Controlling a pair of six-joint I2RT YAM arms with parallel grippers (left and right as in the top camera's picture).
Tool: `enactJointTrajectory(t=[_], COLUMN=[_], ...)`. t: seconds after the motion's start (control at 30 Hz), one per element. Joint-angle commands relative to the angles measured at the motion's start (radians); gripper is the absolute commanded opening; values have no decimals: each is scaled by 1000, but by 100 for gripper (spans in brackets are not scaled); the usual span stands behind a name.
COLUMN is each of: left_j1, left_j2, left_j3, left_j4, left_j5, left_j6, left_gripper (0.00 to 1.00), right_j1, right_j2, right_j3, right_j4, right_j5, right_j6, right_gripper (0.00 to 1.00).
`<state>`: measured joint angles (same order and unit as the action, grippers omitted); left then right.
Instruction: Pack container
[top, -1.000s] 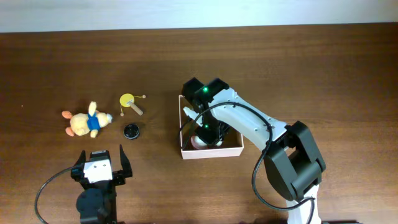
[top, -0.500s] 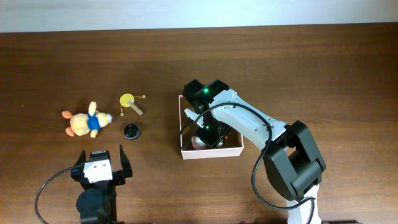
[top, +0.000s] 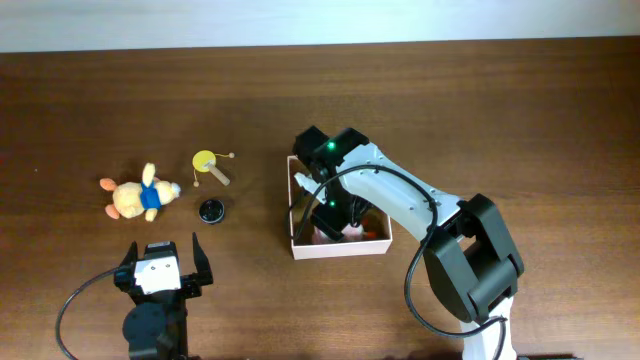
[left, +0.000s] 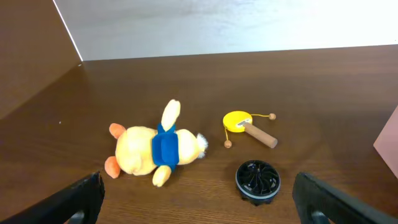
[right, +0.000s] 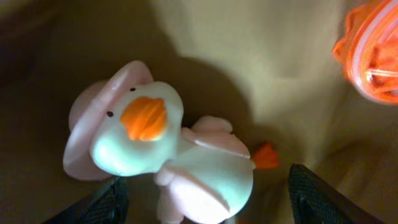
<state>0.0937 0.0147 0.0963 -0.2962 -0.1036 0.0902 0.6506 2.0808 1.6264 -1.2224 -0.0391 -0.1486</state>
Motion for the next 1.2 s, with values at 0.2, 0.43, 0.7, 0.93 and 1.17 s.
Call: enactJointTrajectory(t=[0.2,0.43,0.7,0.93,1.17], left_j1=[1,1,1,1,1], left_j2=[-8,-8,-8,-8,-8], left_j3=[-4,-4,-4,-4,-4], left_j4=[-1,-1,-1,-1,-1], left_j5=[11,10,11,10,10], left_j6=[16,16,16,16,16], left_gripper=[99,99,99,99,99], right_j1=[-12,-78,-254,-451,-571], right_j2=[-14,-16,-16,-15,-14], right_j3=[154,426,600,600,599], right_j4=[-28,-167,-222,-222,-231], right_j5=[55,59,149,182,185], right_j6=[-3,34,199,367,405], right_gripper=[72,72,72,73,99])
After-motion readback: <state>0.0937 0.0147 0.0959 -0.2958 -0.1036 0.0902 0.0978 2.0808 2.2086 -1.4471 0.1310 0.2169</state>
